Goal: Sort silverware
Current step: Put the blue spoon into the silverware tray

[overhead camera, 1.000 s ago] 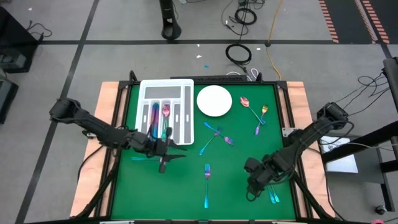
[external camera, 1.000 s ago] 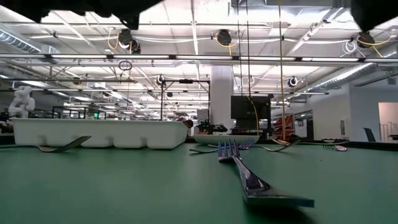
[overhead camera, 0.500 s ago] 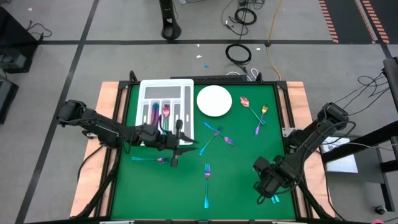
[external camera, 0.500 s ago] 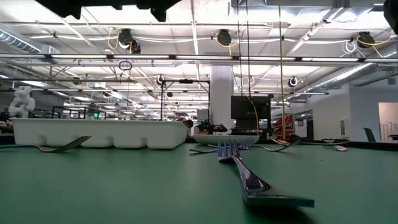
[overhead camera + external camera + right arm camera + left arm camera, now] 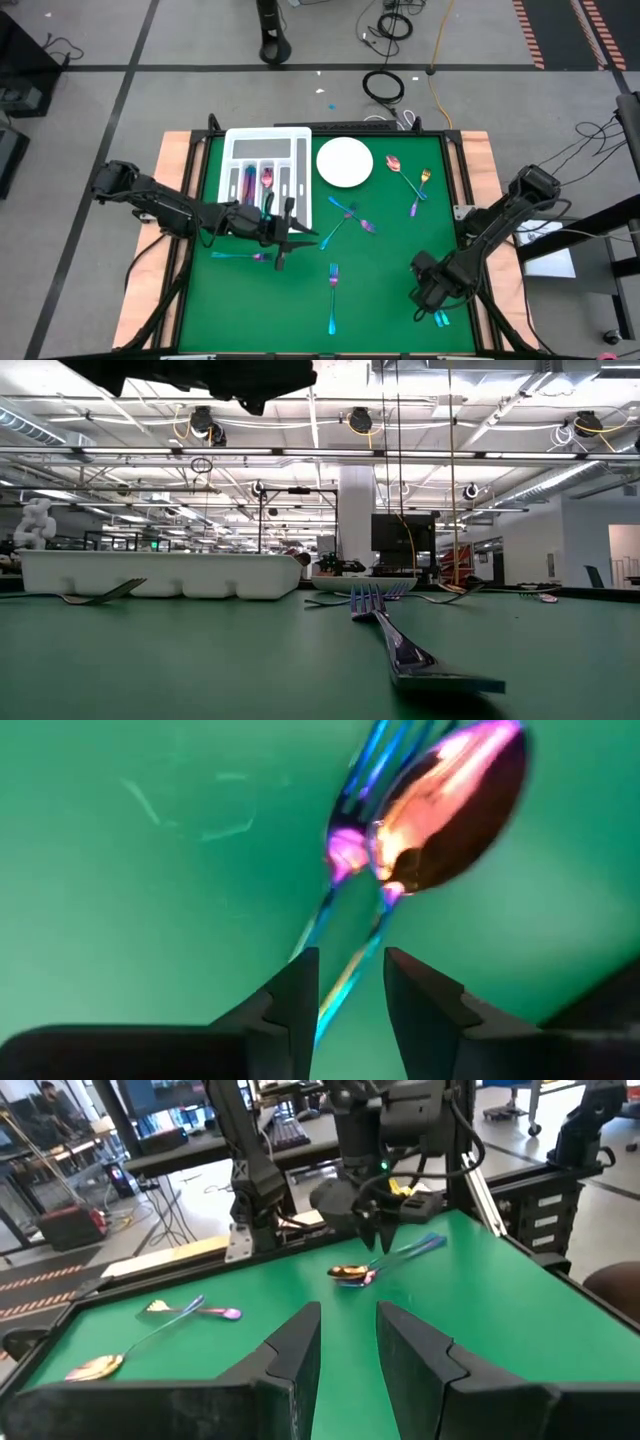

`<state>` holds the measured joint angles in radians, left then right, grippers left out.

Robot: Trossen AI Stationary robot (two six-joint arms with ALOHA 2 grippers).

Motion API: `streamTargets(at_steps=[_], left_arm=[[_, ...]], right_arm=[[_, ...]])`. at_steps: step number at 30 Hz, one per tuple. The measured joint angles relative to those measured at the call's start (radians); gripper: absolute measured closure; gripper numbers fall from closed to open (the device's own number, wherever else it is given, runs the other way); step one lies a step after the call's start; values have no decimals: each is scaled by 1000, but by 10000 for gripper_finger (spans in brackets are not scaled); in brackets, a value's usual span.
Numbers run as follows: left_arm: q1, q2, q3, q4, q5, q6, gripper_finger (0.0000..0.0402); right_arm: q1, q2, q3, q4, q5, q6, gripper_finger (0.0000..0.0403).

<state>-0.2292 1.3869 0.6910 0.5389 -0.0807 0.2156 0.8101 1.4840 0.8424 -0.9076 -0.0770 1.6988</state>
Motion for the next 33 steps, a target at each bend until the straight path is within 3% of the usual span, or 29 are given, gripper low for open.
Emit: streamTargets(at_steps=[16, 26, 33], left_arm=[[0, 0, 0, 0, -6, -1, 299], [0, 0, 0, -3, -6, -1, 299], [0, 0, 0, -3, -6, -1, 299]], right_arm=[[21, -1, -115, 124, -8, 74, 304], [36, -2, -128, 101, 1, 147, 393], [37, -2, -127, 86, 20, 227, 397]])
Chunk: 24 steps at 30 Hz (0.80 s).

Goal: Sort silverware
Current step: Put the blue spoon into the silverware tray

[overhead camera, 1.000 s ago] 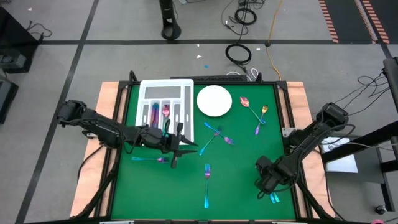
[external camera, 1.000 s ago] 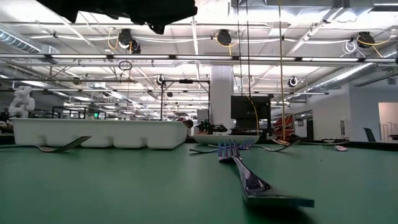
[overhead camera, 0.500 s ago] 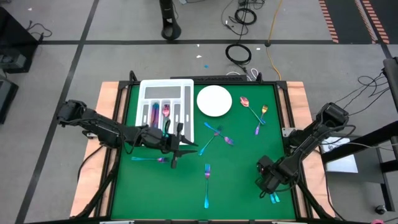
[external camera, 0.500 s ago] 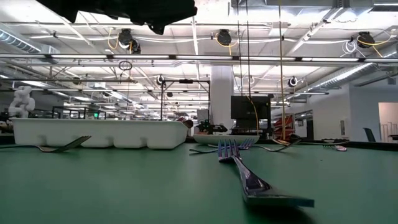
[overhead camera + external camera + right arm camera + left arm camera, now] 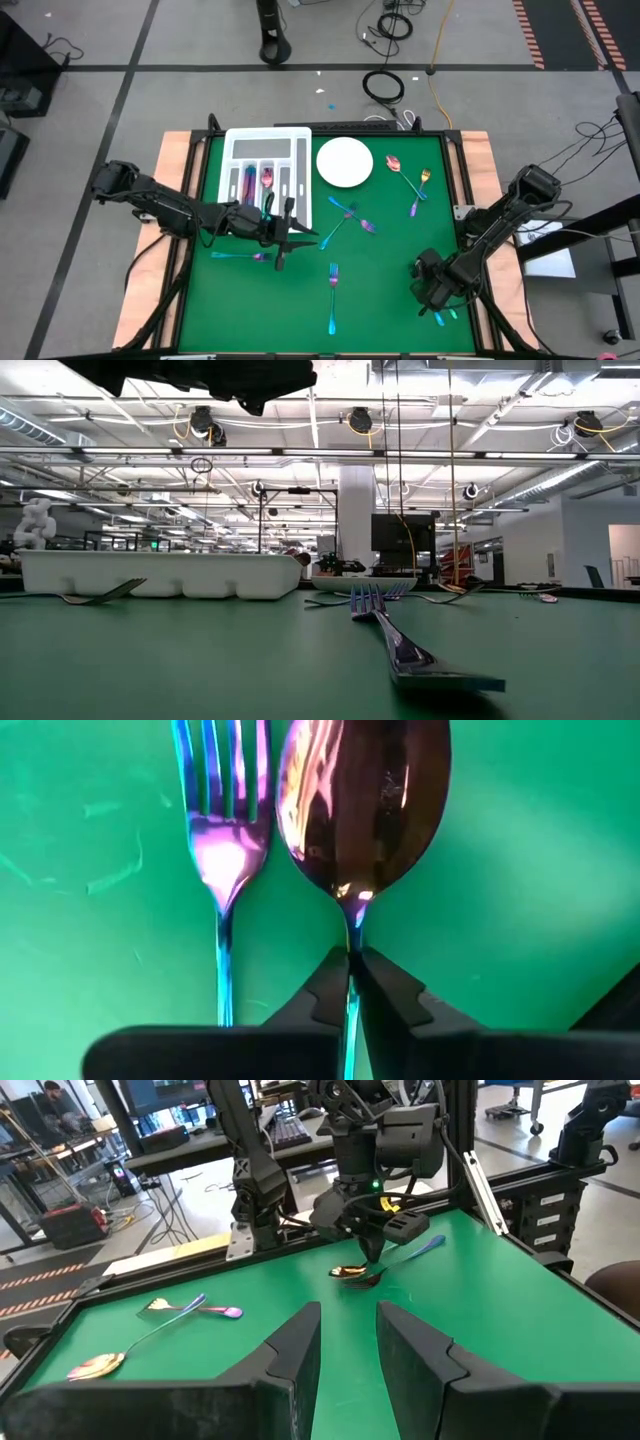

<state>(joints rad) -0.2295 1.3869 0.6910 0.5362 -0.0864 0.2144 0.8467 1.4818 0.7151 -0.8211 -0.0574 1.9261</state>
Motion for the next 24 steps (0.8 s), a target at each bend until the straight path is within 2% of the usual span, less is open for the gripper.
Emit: streamTargets(at_steps=[4, 11, 19, 24], left_arm=[[0, 0, 0, 0, 0, 0, 299], [0, 0, 0, 6, 1, -50, 299], [0, 0, 0, 48, 9, -132, 299], [0, 23, 0, 93, 75, -131, 299]], right_arm=[[0, 2, 24, -84, 37, 14, 400], [0, 0, 181, -307, 206, 23, 401], [0, -1, 345, -333, 611, -73, 402], [0, -1, 427, -315, 855, -218, 403]])
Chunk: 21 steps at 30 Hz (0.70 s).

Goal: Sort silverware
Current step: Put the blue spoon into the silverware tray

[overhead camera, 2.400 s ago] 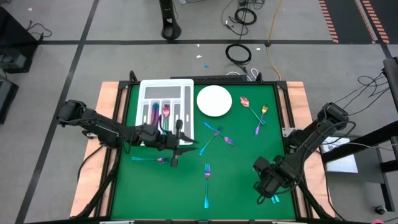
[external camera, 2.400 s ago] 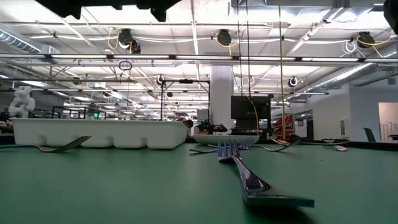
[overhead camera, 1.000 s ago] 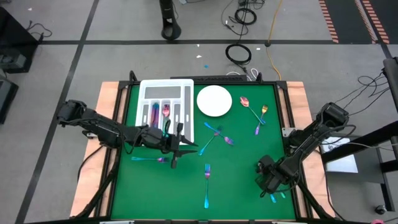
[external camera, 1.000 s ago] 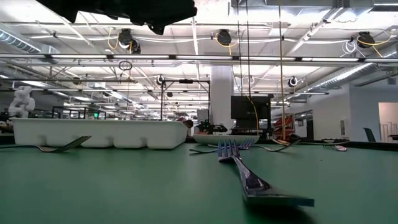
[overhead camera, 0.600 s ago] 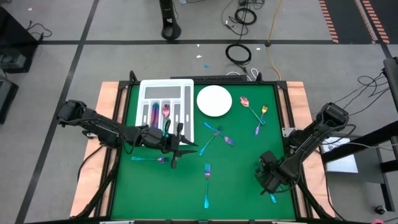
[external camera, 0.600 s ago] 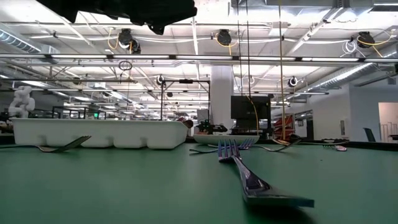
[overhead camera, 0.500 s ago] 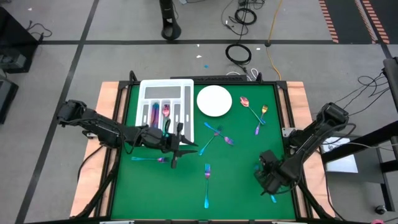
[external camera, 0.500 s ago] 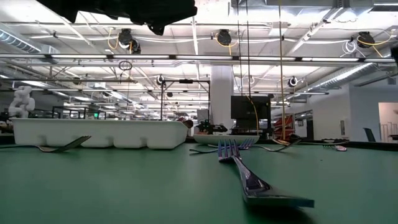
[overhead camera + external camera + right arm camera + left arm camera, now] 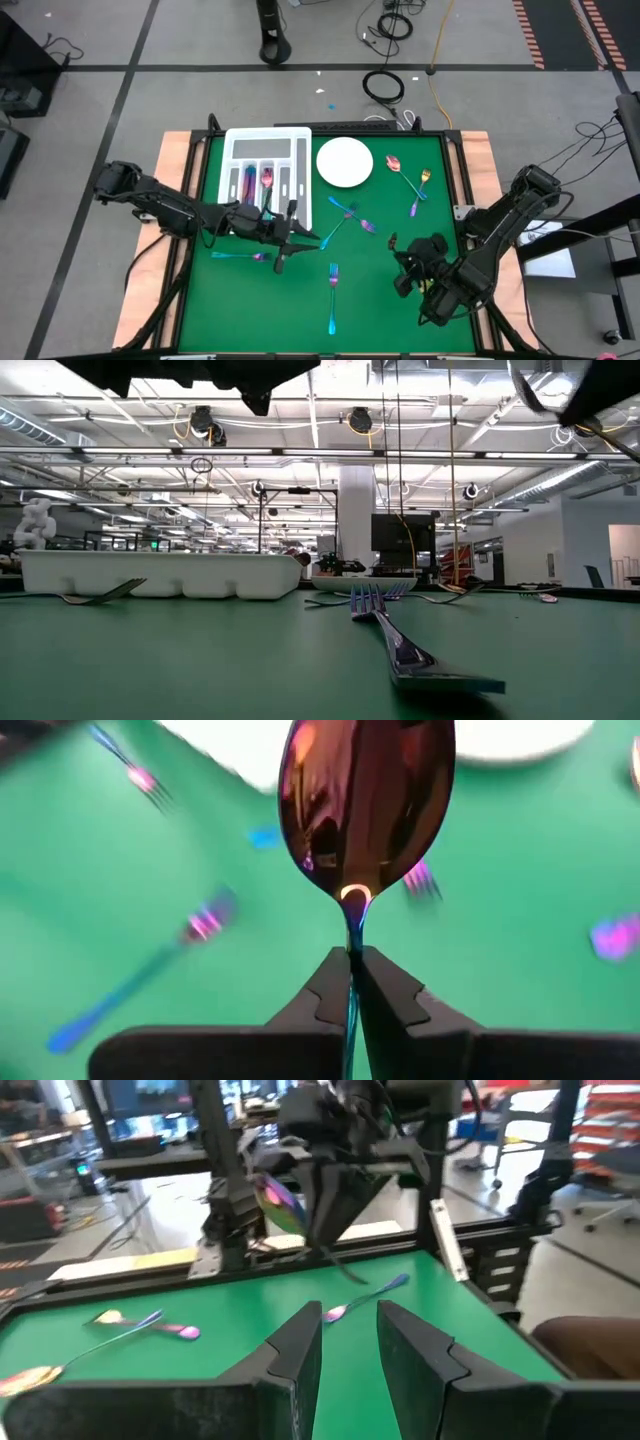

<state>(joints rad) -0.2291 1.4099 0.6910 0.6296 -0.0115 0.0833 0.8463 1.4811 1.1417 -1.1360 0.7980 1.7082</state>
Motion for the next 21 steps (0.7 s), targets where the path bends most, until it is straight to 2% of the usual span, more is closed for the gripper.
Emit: streamTargets(at_steps=[5, 10, 15, 21], left_arm=[[0, 78, 0, 145, 12, 0, 299], [0, 169, 2, 330, 9, -2, 299], [0, 221, 66, 305, 7, -26, 299], [0, 297, 135, 235, 6, -25, 299]], right_arm=[[-14, 0, 36, 121, 171, -184, 403], [-58, 0, 38, 268, 209, -346, 403], [-114, 0, 38, 419, 250, -538, 403], [-171, 0, 38, 626, 240, -791, 403]])
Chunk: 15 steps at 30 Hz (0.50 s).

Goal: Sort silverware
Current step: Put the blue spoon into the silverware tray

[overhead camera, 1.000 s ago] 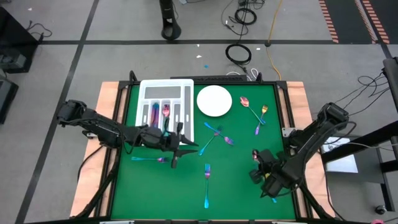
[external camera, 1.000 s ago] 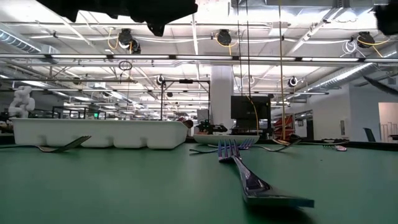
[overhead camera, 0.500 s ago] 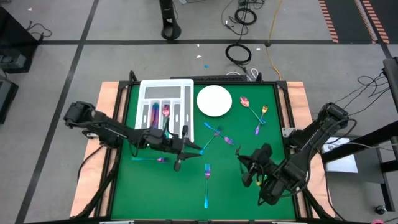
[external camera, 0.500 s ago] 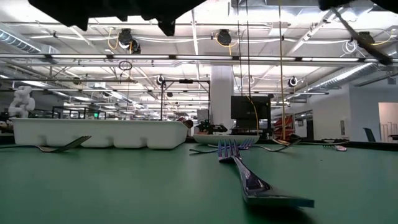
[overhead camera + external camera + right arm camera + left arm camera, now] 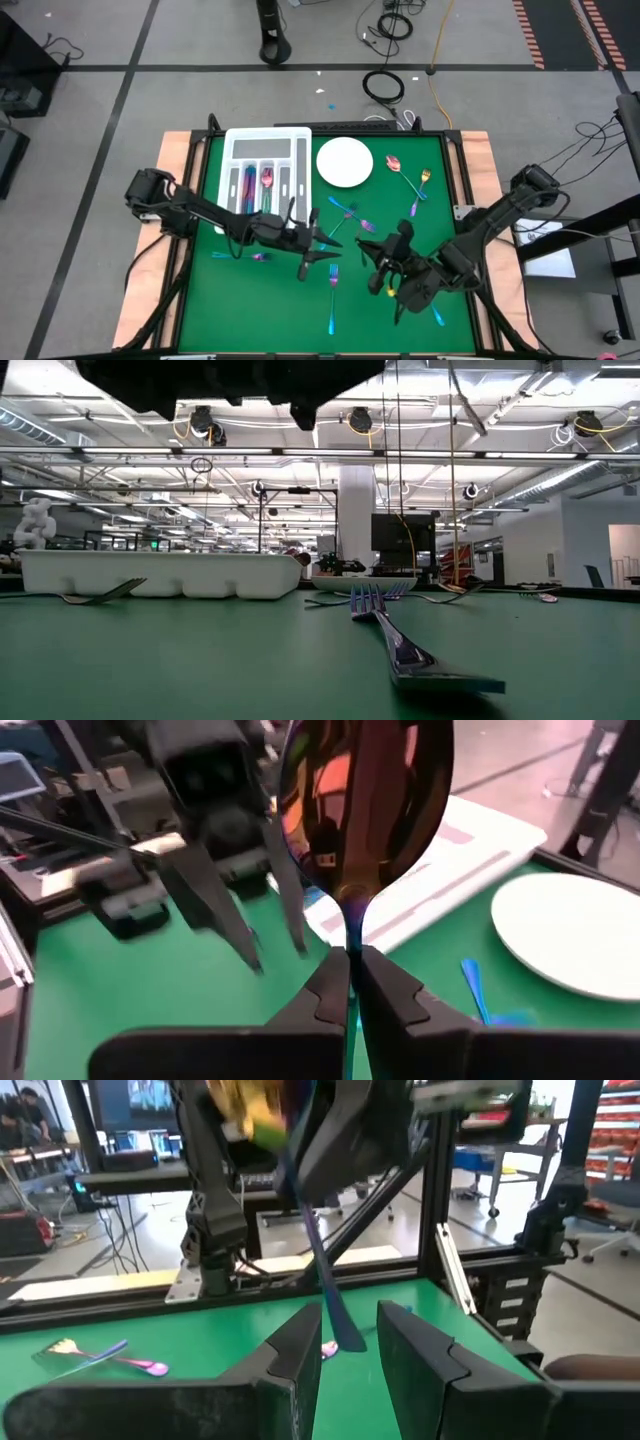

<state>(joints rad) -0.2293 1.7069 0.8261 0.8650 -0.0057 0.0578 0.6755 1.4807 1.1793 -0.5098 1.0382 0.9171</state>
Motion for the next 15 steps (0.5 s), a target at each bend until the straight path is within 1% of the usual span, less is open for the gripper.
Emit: streamTargets(at_steps=[5, 9, 13, 15], left_arm=[[6, 29, 16, -3, -3, 1, 299], [7, 28, 20, 18, -3, 0, 299], [2, 28, 20, 47, -4, -1, 299], [2, 28, 20, 43, -18, -1, 299]], right_arm=[[-26, 1, 0, 137, -47, -130, 403], [-42, 21, 0, 203, -13, -151, 403], [-64, 51, 0, 220, 34, -146, 403], [-72, 66, 0, 226, 39, -144, 403]])
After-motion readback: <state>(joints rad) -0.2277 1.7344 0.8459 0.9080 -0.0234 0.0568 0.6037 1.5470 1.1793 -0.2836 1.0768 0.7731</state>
